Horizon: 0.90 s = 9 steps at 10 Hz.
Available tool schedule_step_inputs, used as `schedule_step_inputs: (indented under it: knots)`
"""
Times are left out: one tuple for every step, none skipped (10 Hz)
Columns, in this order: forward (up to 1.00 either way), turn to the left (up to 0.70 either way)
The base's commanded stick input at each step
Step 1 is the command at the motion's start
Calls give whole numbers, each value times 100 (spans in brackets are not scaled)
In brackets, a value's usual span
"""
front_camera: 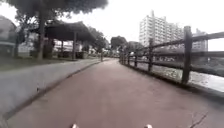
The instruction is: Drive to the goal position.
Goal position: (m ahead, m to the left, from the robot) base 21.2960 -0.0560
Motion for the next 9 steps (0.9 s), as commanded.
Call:
schedule_step_inputs:
  knots:
    - [100,-40]
    - [100,-5]
    - [100,0]
    - [100,0]
    - [100,0]
    - [100,0]
    - [100,0]
    - [100,0]
    - [100,0]
